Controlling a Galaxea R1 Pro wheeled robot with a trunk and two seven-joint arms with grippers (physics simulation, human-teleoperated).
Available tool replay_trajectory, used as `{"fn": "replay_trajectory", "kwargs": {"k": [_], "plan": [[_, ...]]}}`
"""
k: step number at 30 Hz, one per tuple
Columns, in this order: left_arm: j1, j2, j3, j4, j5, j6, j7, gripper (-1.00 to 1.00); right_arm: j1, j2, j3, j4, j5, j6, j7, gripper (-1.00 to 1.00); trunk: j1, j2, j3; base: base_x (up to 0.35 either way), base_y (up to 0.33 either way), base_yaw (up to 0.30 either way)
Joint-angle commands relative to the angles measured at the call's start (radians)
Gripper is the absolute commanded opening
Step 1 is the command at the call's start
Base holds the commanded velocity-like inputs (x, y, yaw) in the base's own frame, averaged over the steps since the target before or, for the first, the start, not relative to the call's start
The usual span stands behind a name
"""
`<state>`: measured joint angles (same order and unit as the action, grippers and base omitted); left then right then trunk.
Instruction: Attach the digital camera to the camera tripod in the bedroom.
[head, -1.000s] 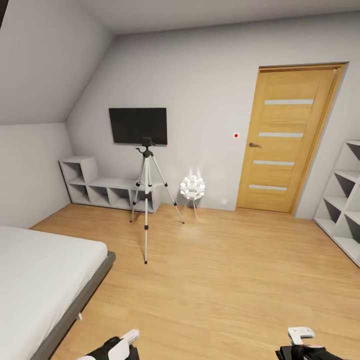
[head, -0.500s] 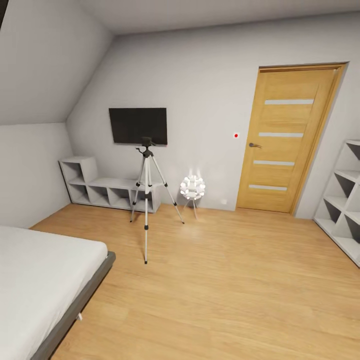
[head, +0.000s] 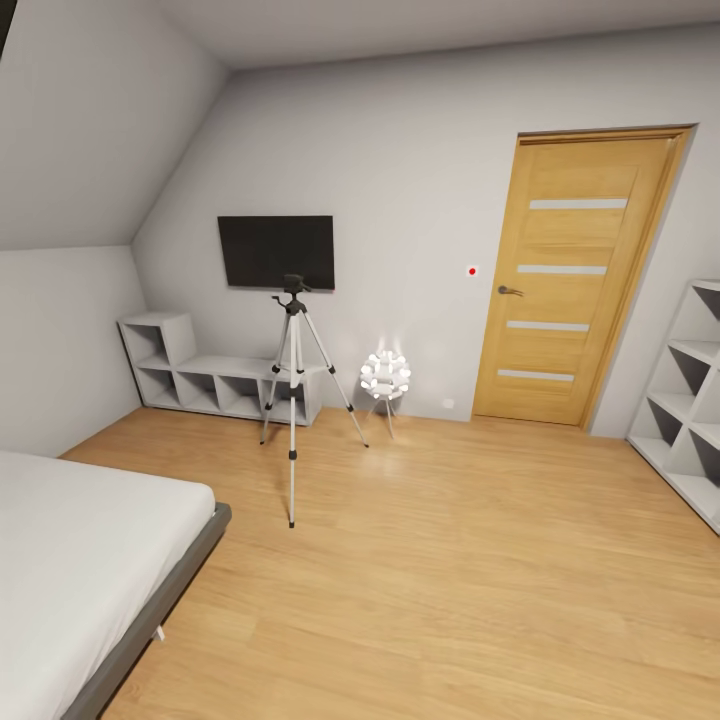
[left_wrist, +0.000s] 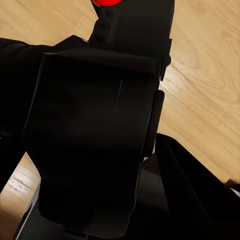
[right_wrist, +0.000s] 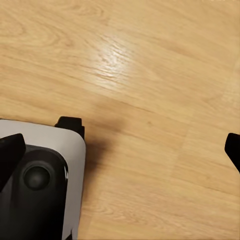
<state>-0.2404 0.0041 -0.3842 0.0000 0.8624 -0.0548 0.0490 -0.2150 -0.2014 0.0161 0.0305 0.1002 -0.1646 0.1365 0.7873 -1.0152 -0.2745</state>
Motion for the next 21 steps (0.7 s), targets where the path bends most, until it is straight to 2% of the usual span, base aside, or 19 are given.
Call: {"fn": "replay_trajectory", "kwargs": {"k": [1, 7, 21], "plan": [[-0.001, 0.000, -0.008, 0.000, 0.005, -0.002, 0.002, -1.00, -0.001, 0.000, 0.001, 0.003, 0.009, -0.007, 0.000, 1.00, 0.000, -0.001, -0.001, 0.000, 0.000, 0.000], [0.000, -0.001, -0.006, 0.000, 0.006, -0.002, 0.001, -1.00, -0.001, -0.008, 0.000, 0.003, 0.000, -0.006, -0.001, 1.00, 0.000, -0.001, -0.001, 0.066, 0.000, 0.000], [0.000, 0.001, -0.005, 0.001, 0.005, 0.000, 0.000, -1.00, -0.001, -0.005, 0.000, 0.003, -0.002, 0.005, -0.005, 1.00, 0.000, -0.001, -0.001, 0.303, 0.000, 0.000]]}}
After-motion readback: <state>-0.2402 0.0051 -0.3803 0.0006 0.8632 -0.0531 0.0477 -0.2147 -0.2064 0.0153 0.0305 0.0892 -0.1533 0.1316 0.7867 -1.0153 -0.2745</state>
